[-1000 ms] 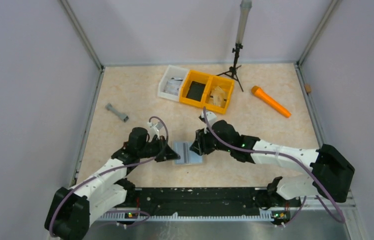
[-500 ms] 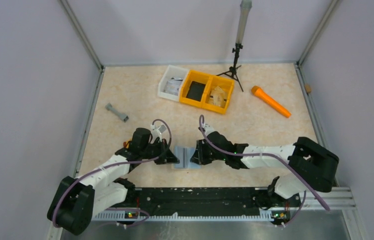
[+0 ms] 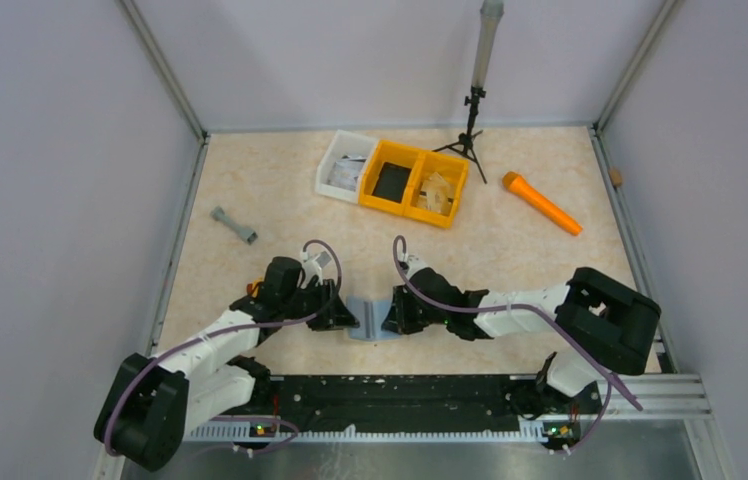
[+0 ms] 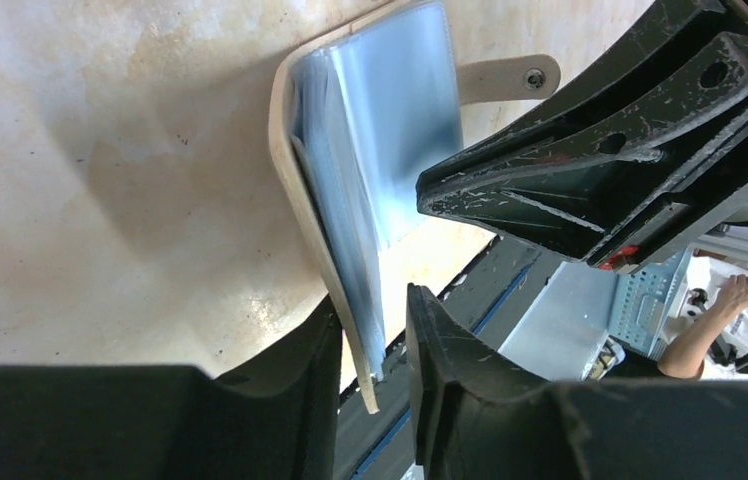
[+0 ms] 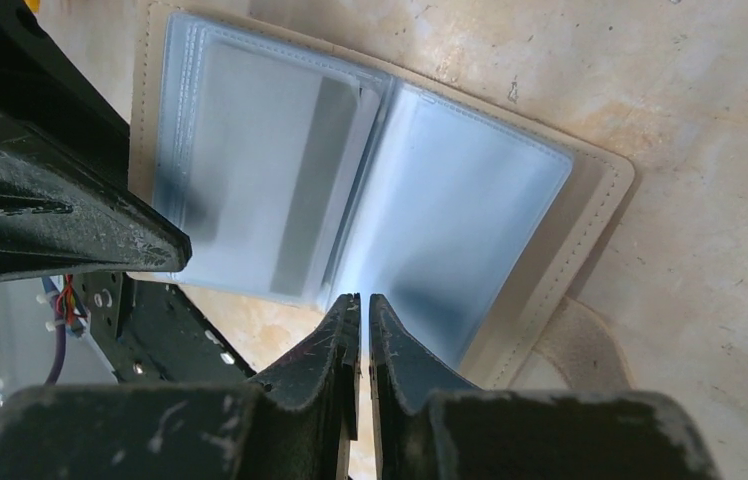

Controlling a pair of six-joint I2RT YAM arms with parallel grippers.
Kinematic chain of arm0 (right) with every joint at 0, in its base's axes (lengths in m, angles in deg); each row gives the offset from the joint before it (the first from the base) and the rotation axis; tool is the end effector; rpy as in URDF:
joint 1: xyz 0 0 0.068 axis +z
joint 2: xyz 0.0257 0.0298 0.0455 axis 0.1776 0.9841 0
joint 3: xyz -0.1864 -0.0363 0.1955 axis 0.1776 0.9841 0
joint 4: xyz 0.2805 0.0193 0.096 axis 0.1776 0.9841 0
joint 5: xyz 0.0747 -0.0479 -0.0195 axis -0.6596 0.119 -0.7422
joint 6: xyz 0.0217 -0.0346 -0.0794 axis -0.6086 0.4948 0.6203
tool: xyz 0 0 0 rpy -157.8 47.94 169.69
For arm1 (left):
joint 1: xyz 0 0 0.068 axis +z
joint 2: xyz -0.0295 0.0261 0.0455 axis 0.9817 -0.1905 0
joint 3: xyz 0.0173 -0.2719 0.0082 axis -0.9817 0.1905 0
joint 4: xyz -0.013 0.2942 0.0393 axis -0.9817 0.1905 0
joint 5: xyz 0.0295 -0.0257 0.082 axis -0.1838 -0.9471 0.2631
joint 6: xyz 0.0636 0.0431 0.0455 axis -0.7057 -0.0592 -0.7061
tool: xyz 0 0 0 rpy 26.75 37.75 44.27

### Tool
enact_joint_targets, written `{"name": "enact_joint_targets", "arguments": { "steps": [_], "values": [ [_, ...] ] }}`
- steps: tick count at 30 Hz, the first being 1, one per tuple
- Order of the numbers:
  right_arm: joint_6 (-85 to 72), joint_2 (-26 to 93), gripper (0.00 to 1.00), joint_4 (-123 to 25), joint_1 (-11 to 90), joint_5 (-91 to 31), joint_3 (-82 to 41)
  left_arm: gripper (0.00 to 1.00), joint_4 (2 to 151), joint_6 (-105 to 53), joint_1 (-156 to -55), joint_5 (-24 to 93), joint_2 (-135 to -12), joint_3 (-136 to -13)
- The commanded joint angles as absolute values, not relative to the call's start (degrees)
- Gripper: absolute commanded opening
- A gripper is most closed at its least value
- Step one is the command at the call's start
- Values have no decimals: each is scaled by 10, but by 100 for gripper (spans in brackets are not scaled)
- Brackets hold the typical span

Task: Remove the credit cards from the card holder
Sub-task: Remove the credit card from the card holder.

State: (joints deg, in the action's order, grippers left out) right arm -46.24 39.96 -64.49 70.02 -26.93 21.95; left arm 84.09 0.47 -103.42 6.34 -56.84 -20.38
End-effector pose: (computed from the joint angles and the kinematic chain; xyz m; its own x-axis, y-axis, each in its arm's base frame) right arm 0.1661 0.2981 0.0842 -0.8667 -0.0565 -0.4957 -0.3855 0.7064 0.5936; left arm 0.1920 -0.1391 0.1013 -0.9531 -0.1160 -0.2795 0.1497 0.6221 -0.7685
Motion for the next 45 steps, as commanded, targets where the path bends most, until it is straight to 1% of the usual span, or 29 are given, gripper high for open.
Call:
{"name": "enact_joint_targets", "arguments": {
  "steps": [1, 3, 9, 13, 15, 17, 18, 20, 21, 22, 24, 28, 32, 37, 39, 42, 45],
  "values": [
    [-460, 403, 9, -674, 704, -275, 226, 27, 831, 11, -1036, 52, -552, -221],
    [-460, 406, 9, -675, 703, -277, 226, 22, 829, 15, -1036, 52, -547, -220],
    [-458, 412, 9, -685, 704, -288, 229, 19, 833, 17, -1035, 55, -534, -224],
    [-458, 411, 9, -688, 704, -290, 231, 9, 825, 16, -1035, 54, -548, -224],
    [-458, 413, 9, -688, 703, -290, 232, 7, 815, 17, -1035, 49, -555, -223],
    [-459, 413, 9, -687, 703, -289, 232, 7, 812, 17, -1035, 49, -558, -223],
    [-459, 413, 10, -686, 703, -288, 232, 12, 810, 16, -1035, 51, -560, -223],
    [-460, 411, 10, -681, 704, -283, 232, 25, 801, 18, -1035, 48, -565, -222],
    [-459, 412, 10, -678, 704, -279, 232, 28, 795, 23, -1035, 43, -567, -221],
    [-459, 413, 10, -676, 704, -277, 232, 29, 778, 27, -1035, 36, -571, -219],
    [-457, 419, 10, -668, 703, -273, 230, 29, 754, 35, -1035, 23, -578, -215],
    [-454, 432, 9, -658, 704, -270, 226, 22, 736, 37, -1035, 13, -588, -216],
    [-454, 437, 9, -664, 704, -276, 230, 22, 732, 35, -1035, 14, -593, -217],
    [-454, 442, 8, -673, 704, -282, 233, 33, 714, 41, -1036, 4, -604, -213],
    [-455, 443, 9, -676, 704, -285, 234, 35, 715, 39, -1035, 5, -607, -213],
    [-454, 443, 8, -678, 704, -287, 234, 33, 717, 37, -1035, 8, -617, -215],
    [-453, 443, 8, -679, 703, -289, 234, 27, 725, 34, -1035, 10, -625, -219]
  ]
}}
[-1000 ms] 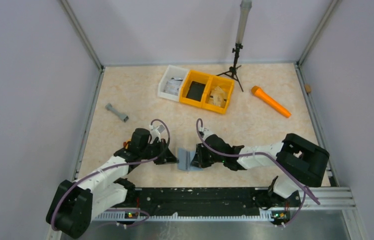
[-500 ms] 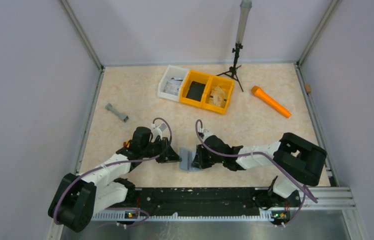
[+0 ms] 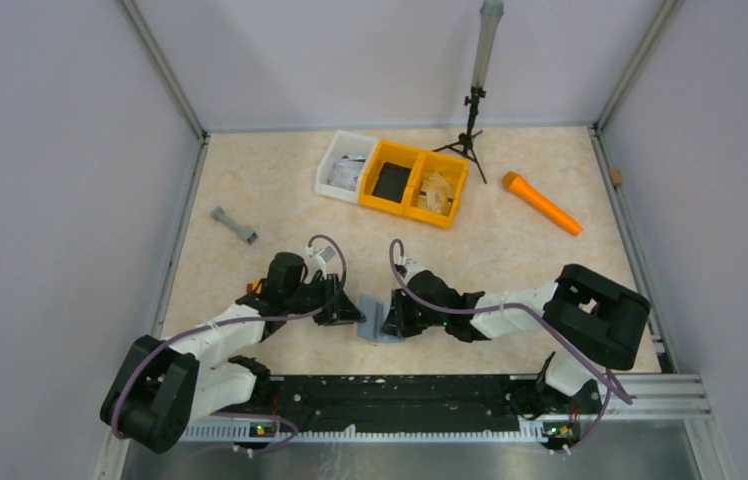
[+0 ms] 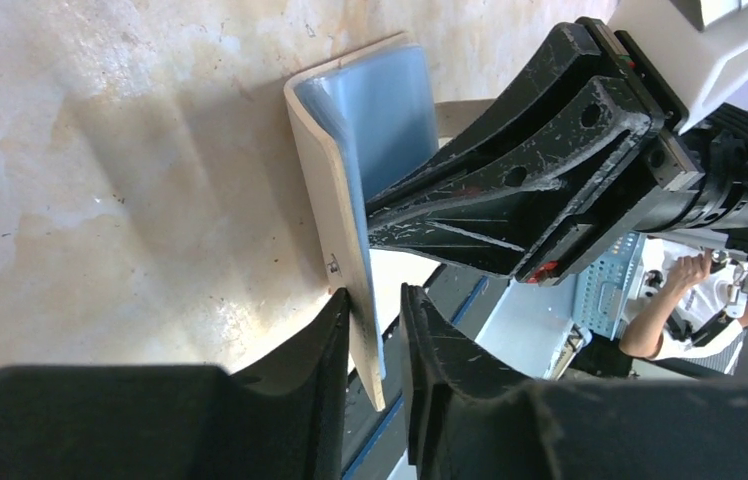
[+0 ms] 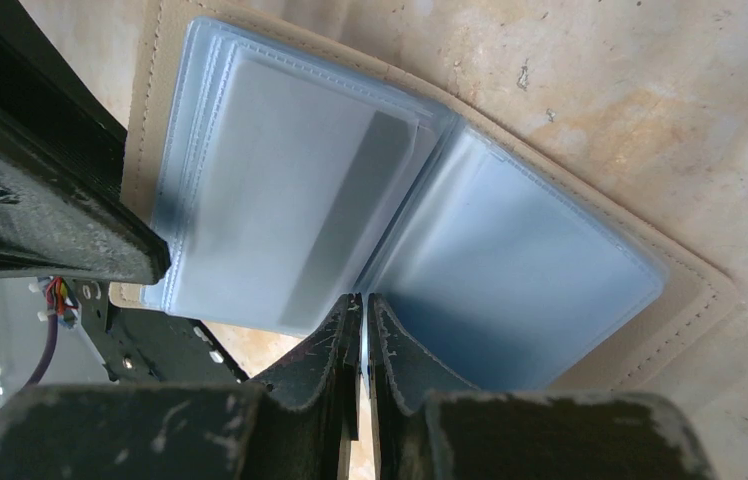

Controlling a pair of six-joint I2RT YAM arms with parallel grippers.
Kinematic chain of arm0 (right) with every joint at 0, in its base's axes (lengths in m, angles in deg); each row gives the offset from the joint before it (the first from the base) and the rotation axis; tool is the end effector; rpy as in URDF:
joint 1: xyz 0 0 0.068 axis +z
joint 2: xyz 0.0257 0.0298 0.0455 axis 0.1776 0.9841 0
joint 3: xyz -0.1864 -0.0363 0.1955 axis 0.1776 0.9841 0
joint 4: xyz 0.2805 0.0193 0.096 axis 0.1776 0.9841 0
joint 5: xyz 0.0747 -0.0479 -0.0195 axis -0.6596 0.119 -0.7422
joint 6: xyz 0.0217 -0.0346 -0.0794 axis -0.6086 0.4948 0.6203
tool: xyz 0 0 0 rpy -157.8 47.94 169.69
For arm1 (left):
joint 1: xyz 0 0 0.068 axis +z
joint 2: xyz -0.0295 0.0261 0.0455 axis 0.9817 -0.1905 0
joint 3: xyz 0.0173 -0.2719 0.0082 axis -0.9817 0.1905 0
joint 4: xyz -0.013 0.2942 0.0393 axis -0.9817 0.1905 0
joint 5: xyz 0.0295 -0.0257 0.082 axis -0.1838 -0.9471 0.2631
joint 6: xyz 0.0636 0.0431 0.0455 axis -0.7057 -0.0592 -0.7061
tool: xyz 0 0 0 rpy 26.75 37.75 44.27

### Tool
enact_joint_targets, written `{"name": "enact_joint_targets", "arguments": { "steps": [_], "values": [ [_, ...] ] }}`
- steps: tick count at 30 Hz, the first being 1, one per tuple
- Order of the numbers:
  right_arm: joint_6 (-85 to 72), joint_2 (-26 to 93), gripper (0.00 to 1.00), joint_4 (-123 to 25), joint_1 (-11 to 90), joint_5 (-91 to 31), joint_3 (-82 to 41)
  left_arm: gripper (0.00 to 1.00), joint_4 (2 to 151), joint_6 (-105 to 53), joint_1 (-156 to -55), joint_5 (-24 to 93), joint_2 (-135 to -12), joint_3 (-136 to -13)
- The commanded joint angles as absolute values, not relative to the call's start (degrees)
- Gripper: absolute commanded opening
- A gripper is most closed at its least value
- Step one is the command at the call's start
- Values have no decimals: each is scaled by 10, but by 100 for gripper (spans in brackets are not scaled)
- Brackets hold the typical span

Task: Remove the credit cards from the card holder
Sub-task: Remove the credit card from the card holder.

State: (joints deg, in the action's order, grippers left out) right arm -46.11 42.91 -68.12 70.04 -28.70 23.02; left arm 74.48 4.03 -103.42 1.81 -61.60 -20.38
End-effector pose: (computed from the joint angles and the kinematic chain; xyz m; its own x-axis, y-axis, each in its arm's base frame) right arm 0.1632 0.2981 0.0693 -0.8742 -0.0771 -0.4795 -0.3921 0.6945 0.6033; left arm 0.2008 -0.1485 0.1024 -0.9547 -0.1206 -0.2720 0.1674 0.5382 -0.8260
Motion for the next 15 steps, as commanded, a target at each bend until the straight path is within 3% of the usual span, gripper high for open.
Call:
{"name": "enact_joint_targets", "arguments": {
  "steps": [1, 11, 15],
  "values": [
    [-452, 443, 8, -680, 704, -290, 234, 25, 723, 35, -1035, 9, -626, -218],
    [-455, 442, 8, -686, 704, -288, 243, 1, 701, 46, -1035, 2, -628, -205],
    [-452, 424, 11, -678, 704, -276, 250, 0, 732, 38, -1035, 16, -607, -212]
  ]
}}
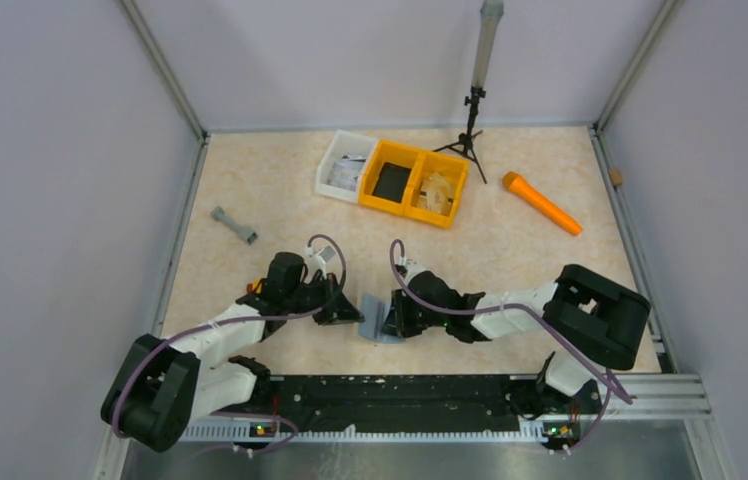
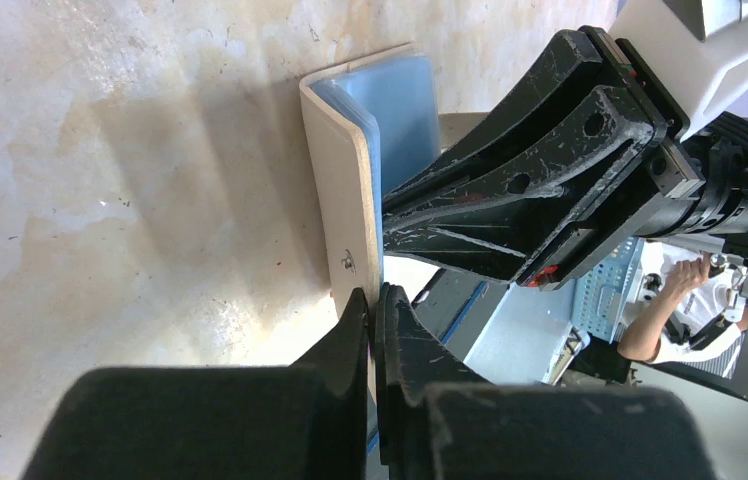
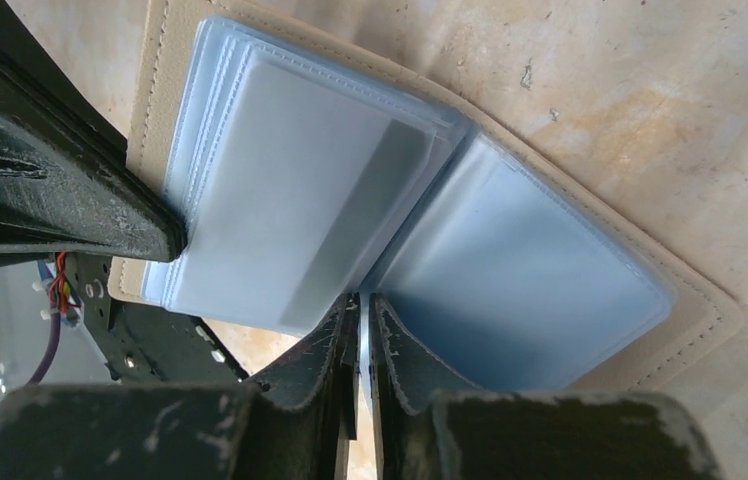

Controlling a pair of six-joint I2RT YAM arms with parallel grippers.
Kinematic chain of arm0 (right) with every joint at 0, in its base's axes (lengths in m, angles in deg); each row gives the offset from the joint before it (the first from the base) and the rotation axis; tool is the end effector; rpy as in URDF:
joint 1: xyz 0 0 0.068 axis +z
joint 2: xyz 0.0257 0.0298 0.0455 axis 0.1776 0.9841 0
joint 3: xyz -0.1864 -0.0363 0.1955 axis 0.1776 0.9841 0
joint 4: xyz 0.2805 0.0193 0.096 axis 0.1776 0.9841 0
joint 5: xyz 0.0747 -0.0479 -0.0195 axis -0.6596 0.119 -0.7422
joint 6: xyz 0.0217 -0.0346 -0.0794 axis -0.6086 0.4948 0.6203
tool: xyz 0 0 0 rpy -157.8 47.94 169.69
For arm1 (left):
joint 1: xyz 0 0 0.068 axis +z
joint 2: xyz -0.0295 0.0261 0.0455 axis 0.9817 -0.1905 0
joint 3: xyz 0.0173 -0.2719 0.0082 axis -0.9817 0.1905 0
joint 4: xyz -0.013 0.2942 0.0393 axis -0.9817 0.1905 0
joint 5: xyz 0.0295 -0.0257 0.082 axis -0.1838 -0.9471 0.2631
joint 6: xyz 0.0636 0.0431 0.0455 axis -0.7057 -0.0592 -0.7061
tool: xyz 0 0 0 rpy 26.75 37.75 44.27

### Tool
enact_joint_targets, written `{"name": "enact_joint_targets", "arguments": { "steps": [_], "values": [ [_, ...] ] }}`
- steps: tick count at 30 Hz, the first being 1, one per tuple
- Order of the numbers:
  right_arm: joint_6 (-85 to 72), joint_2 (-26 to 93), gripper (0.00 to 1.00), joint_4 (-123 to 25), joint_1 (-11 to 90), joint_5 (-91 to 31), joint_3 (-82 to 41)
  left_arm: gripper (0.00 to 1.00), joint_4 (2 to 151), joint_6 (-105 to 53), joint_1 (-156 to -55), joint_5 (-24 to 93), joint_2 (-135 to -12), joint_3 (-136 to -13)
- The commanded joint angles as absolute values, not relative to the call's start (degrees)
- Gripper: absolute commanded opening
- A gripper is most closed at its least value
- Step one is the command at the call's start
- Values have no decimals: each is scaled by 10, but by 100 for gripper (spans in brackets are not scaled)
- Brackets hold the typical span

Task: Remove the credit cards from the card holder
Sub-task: Remove the credit card from the card holder.

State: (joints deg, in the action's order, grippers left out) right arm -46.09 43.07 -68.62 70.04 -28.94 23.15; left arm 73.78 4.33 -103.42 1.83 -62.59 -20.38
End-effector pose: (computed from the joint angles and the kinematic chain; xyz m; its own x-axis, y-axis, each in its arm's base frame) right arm 0.1629 0.2983 0.0687 -0.8740 -0.0780 -0.4796 -0.3944 0.6905 0.6064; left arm 0.2016 -0.1488 0.0997 -0.9567 -0.1231 -0.2636 0.1585 0.5395 -0.8269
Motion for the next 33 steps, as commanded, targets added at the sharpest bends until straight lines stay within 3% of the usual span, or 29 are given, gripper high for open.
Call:
{"name": "enact_joint_targets", "arguments": {
  "steps": [1, 6, 17, 33],
  "values": [
    [-451, 414, 13, -672, 704, -271, 252, 0, 748, 32, -1035, 27, -599, -217],
    [-438, 360, 22, -633, 704, -248, 258, 0, 839, 7, -1035, 79, -566, -239],
    [-425, 367, 23, -603, 704, -232, 253, 0, 953, -27, -1036, 127, -543, -298],
    [-425, 442, 21, -644, 703, -262, 236, 0, 857, 7, -1047, 56, -579, -274]
  ]
}}
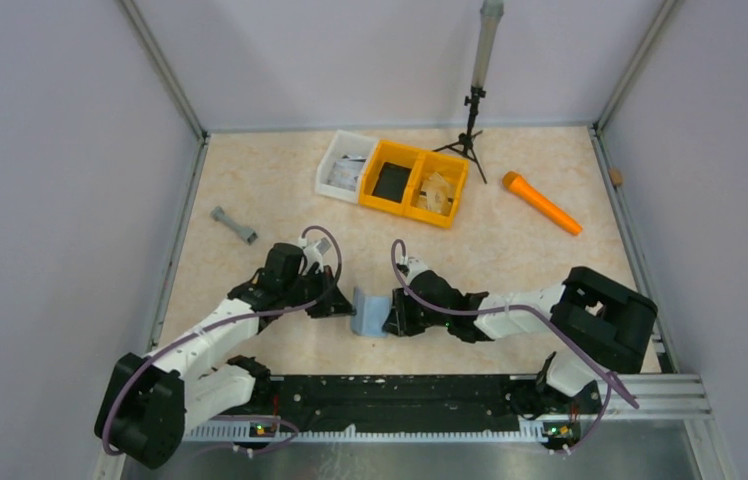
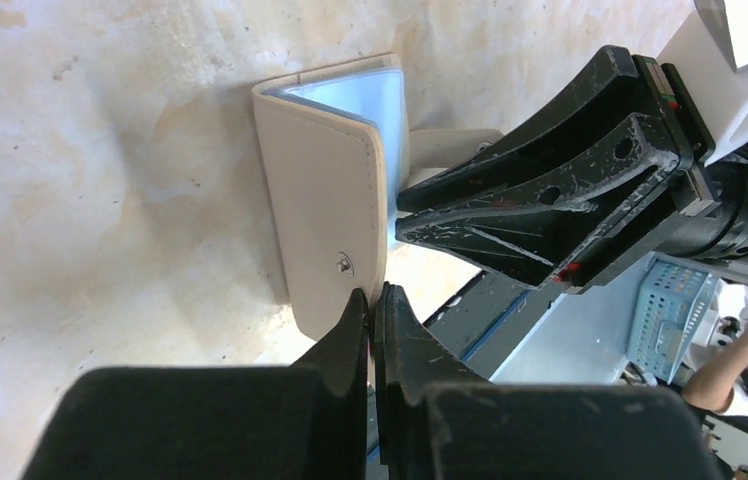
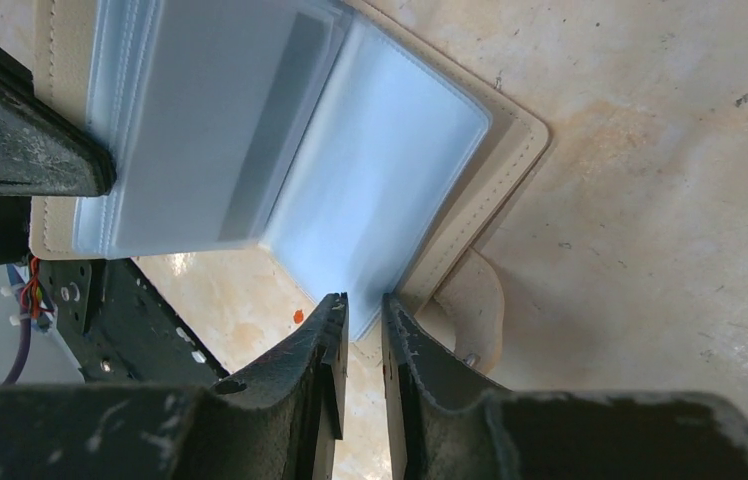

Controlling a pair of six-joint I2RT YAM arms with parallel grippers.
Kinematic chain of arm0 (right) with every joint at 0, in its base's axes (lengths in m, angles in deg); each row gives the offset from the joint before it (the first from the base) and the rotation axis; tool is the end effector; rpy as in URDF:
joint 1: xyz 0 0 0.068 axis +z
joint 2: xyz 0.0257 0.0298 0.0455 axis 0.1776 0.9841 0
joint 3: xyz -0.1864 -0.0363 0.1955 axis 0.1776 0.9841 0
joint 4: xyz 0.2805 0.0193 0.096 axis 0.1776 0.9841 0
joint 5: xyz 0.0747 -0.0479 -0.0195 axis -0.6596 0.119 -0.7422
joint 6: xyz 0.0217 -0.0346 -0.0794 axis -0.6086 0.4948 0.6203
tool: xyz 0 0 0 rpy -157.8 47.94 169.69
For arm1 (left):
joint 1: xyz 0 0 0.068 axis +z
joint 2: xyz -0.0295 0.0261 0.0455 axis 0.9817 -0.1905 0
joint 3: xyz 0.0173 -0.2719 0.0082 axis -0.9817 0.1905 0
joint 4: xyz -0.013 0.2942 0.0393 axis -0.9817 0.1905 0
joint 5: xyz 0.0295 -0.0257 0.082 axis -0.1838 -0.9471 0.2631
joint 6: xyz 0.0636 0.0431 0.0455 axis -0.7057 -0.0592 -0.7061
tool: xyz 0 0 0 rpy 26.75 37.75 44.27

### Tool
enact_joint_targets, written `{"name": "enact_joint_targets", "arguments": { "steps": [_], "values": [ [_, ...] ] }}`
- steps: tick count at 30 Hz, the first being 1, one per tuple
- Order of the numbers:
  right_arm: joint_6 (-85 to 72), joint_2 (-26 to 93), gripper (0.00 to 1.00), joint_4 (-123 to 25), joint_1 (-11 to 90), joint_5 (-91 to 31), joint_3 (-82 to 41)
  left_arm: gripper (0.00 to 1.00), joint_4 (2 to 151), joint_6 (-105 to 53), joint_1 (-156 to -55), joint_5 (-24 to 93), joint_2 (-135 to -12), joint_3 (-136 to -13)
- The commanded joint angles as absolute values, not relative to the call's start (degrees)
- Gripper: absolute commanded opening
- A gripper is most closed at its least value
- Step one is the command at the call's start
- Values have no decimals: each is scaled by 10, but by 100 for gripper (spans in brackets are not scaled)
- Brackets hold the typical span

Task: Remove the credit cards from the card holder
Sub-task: Remove the credit card from the card holder.

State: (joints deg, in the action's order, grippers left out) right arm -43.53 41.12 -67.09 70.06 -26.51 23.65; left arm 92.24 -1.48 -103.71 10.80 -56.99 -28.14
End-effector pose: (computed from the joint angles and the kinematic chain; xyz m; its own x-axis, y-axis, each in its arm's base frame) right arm 0.1639 0.2935 0.0734 -0.8470 -0.0889 -0.5241 -0.4236 0.7086 0.5643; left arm 0.2100 -0.1430 0.1330 -0.9375 -0.1236 -0.3254 0.1611 0.6747 -0.7203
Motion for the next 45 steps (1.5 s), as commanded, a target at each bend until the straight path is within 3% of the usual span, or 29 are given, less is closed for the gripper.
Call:
{"name": "enact_joint_targets", "arguments": {
  "steps": [1, 10, 22, 24, 33, 35, 45],
  "values": [
    [-425, 441, 21, -644, 704, -262, 236, 0, 849, 9, -1047, 53, -582, -272],
    [-425, 437, 20, -649, 704, -269, 239, 0, 830, 13, -1048, 49, -593, -261],
    [-420, 402, 22, -662, 703, -275, 239, 0, 945, -27, -1048, 144, -574, -280],
    [-414, 404, 22, -662, 704, -284, 227, 6, 945, -26, -1047, 148, -581, -277],
    [-404, 425, 23, -663, 704, -312, 180, 61, 866, 8, -1048, 110, -558, -242],
    [-405, 431, 23, -665, 704, -315, 176, 67, 837, 21, -1048, 101, -548, -234],
    [-402, 445, 23, -683, 704, -339, 153, 73, 835, 10, -1048, 96, -587, -234]
  ]
}}
